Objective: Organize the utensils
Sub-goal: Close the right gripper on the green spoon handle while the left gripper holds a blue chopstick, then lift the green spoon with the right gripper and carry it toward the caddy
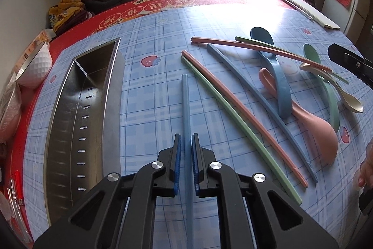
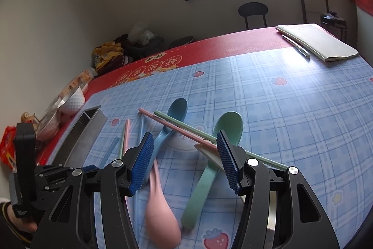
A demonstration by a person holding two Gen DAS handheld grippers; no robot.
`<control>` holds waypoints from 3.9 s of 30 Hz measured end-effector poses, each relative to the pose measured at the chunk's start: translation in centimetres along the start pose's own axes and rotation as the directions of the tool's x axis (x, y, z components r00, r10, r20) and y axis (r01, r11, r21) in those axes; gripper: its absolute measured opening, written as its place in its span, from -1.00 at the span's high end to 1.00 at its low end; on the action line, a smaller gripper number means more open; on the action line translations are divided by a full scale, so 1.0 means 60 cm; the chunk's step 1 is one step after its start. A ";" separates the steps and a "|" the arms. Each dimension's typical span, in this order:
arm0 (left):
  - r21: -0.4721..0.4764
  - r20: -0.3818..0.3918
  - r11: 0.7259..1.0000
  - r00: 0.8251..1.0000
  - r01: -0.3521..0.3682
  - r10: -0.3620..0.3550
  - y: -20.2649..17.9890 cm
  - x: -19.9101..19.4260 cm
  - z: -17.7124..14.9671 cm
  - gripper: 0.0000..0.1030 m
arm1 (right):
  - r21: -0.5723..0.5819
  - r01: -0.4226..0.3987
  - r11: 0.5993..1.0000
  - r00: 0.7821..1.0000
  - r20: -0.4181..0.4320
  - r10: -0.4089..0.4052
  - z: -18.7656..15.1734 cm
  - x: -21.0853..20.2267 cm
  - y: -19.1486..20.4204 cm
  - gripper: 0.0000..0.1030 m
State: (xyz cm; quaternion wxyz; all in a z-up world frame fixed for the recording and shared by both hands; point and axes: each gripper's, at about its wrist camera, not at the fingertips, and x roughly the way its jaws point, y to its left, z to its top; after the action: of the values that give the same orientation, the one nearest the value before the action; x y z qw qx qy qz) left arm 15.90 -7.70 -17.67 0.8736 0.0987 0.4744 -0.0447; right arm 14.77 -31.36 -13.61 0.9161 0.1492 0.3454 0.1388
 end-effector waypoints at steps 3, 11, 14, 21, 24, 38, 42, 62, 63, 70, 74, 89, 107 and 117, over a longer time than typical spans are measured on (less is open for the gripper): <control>-0.008 0.014 1.000 1.000 -0.002 0.002 0.000 0.000 -0.002 0.82 | 0.005 -0.001 1.000 1.000 0.003 0.001 0.001 0.000 0.000 -0.06; -0.101 0.074 0.995 0.997 -0.009 0.016 0.001 -0.005 -0.017 0.87 | 0.000 -0.002 1.000 1.000 -0.027 0.002 -0.005 0.013 0.003 -0.06; -0.110 0.075 0.994 0.997 -0.003 0.011 0.003 -0.006 -0.016 0.88 | 0.008 -0.009 1.000 0.999 -0.040 0.009 -0.007 0.020 0.002 -0.06; -0.148 0.094 0.987 0.994 0.065 -0.051 0.021 -0.004 -0.019 0.88 | 0.043 -0.019 0.999 0.999 -0.047 0.021 -0.009 0.023 -0.007 -0.06; -0.168 0.099 0.981 0.992 0.097 -0.081 0.029 -0.003 -0.020 0.88 | 0.071 -0.015 0.997 0.998 -0.056 0.019 -0.013 0.020 -0.018 -0.06; -0.207 0.114 0.964 0.982 0.169 -0.147 0.046 -0.001 -0.023 0.87 | 0.183 -0.042 0.982 0.991 -0.116 0.065 -0.052 -0.024 -0.050 -0.05; -0.210 0.116 0.962 0.981 0.175 -0.153 0.050 -0.001 -0.024 0.88 | 0.177 -0.076 0.981 0.978 -0.178 0.108 -0.051 -0.004 -0.041 0.08; -0.207 0.118 0.961 0.980 0.182 -0.160 0.047 -0.001 -0.024 0.87 | 0.109 -0.032 0.993 0.959 -0.275 0.062 -0.044 0.041 -0.021 0.87; -0.207 0.118 0.961 0.980 0.182 -0.160 0.047 -0.001 -0.024 0.87 | 0.085 -0.030 0.996 0.959 -0.278 0.053 -0.041 0.039 -0.016 0.87; -0.207 0.118 0.961 0.980 0.182 -0.160 0.048 -0.001 -0.024 0.87 | -0.083 0.028 0.996 0.950 -0.308 -0.052 -0.035 0.042 0.001 0.87; -0.207 0.118 0.961 0.980 0.182 -0.160 0.048 -0.001 -0.024 0.87 | -0.133 0.033 0.991 0.943 -0.324 -0.075 -0.035 0.050 0.004 0.86; -0.204 0.118 0.962 0.980 0.181 -0.160 0.045 0.000 -0.024 0.87 | 0.152 -0.105 0.983 0.910 -0.383 0.157 -0.025 0.069 -0.035 0.86; -0.159 0.107 0.970 0.980 0.184 -0.168 0.029 -0.002 -0.017 0.89 | 0.329 -0.172 0.929 0.881 -0.370 0.295 -0.055 0.034 -0.064 0.86; -0.159 0.086 0.949 0.962 0.271 -0.260 0.034 -0.030 -0.020 0.89 | 0.472 -0.247 0.846 0.851 -0.311 0.422 -0.077 0.020 -0.054 0.86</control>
State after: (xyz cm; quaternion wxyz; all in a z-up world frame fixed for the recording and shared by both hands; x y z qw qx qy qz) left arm 14.26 -5.45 -16.54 0.8795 -0.0419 0.4574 -0.1247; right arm 13.01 -33.11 -18.82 0.7320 0.3674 0.5160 0.2510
